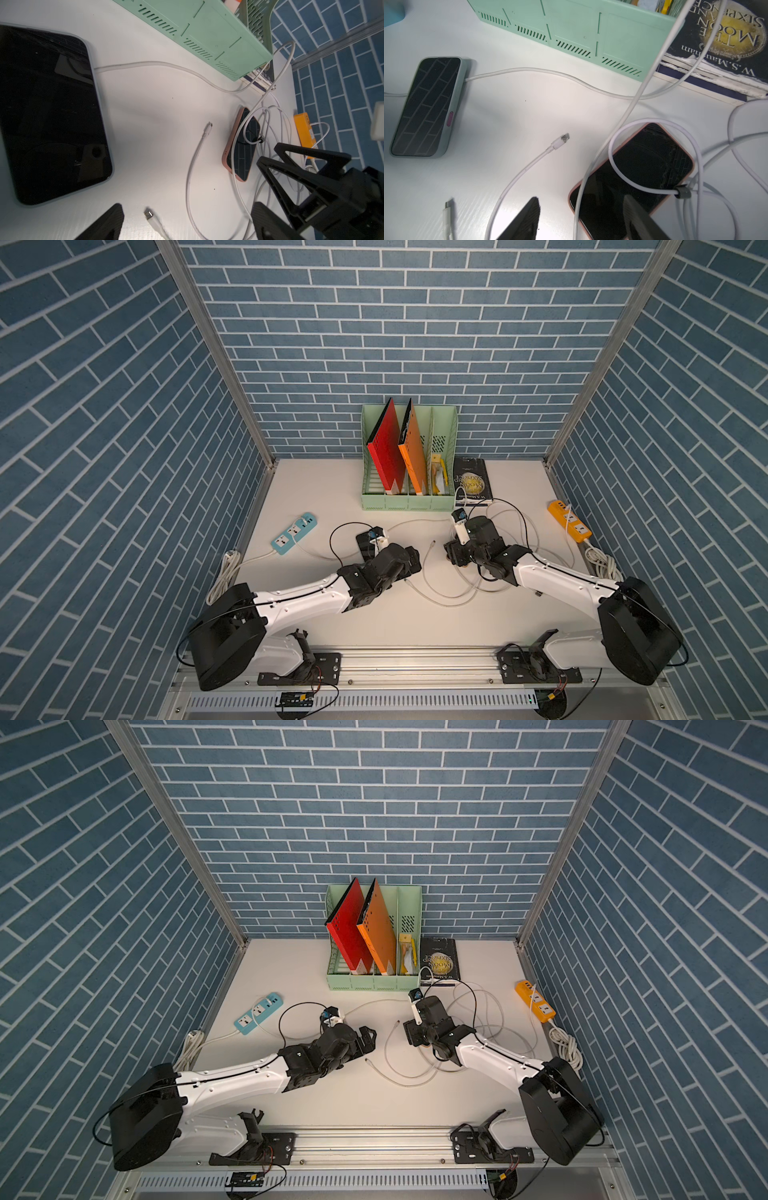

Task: Plug the charging cable into the phone
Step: Pick up the charging cable from the center of the board.

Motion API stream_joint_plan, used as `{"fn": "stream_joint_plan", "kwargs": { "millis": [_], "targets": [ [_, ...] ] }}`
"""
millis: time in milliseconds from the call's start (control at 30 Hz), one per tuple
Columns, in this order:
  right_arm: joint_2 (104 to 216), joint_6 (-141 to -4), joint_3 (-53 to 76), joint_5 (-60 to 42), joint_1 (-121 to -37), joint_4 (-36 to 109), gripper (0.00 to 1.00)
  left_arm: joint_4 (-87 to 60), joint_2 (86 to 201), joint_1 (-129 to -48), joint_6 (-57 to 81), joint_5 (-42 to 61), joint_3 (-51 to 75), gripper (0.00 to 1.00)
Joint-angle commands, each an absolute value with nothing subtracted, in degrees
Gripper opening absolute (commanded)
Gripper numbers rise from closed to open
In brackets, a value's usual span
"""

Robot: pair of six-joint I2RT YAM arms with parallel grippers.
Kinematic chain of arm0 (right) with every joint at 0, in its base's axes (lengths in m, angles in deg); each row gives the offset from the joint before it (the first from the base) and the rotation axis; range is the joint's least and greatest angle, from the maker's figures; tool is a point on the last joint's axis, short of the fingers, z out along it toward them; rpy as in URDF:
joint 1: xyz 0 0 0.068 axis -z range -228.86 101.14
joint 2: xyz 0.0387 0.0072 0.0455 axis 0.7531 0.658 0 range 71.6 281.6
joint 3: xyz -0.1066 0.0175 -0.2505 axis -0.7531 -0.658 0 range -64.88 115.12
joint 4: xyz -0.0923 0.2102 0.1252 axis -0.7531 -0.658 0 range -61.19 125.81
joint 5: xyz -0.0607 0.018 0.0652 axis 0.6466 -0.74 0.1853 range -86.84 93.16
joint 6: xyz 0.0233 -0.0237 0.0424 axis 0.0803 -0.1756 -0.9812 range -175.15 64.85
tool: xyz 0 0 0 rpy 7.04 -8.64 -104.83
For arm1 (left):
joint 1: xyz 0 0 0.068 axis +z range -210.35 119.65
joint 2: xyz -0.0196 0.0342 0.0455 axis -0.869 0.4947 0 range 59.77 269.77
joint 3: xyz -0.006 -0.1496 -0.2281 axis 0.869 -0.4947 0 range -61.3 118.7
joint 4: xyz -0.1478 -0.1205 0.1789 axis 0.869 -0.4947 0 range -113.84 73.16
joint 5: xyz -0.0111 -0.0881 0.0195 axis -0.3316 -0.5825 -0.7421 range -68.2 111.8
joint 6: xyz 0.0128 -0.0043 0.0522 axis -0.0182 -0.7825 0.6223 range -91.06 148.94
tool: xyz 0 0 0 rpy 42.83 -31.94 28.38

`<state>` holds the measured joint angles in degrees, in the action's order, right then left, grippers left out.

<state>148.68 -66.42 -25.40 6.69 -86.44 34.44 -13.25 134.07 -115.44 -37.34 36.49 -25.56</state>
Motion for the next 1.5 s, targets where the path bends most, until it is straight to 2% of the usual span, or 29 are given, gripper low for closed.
{"fn": "stream_joint_plan", "kwargs": {
  "millis": [0, 67, 233, 467, 533, 667, 833, 1100, 1333, 1467],
  "targets": [
    [146.46, -68.42, -26.33, 6.23, -85.99, 37.1, 0.67, -1.63, 129.47, -115.49, -43.17, 37.97, -34.64, 1.0],
    [145.87, -68.42, -26.82, 6.31, -86.03, 37.76, 0.67, 0.45, 128.92, -115.54, -42.92, 37.59, -35.07, 0.99],
    [145.69, -68.42, -27.18, 6.35, -85.9, 38.45, 0.67, -23.89, 138.39, -117.15, -42.98, 40.83, -18.98, 0.97],
    [143.86, -68.42, -28.24, 8.18, -85.92, 38.53, 0.67, -46.5, 155.39, -119.64, -47.17, 40.35, 0.72, 0.98],
    [143.1, -68.51, -28.65, 8.45, -85.94, 38.51, 0.67, -52.88, 160.34, -120.16, -49.99, 39.51, 5.47, 0.94],
    [141.52, -68.51, -29.13, 9.13, -85.82, 38.33, 0.67, -61.04, 166.98, -123.46, -53.68, 41.13, 14.13, 0.94],
    [140.43, -68.67, -29.81, 9.99, -85.9, 38.31, 0.67, -61.98, 168.08, -124.72, -57.13, 41.03, 15.7, 0.93],
    [139.22, -68.82, -30.43, 10.18, -85.95, 38.4, 0.67, -56.79, 166.08, -124.9, -63.15, 39.97, 7.59, 0.88],
    [140.27, -68.86, -30.45, 9.98, -85.89, 38.53, 0.67, -56.81, 169.78, -124.08, -63.64, 40.27, 10.36, 0.78],
    [140.59, -68.86, -30.34, 9.57, -85.89, 38.57, 0.67, -55.95, 169.68, -123.62, -63.7, 40.19, 9.28, 0.68]
  ]
}}
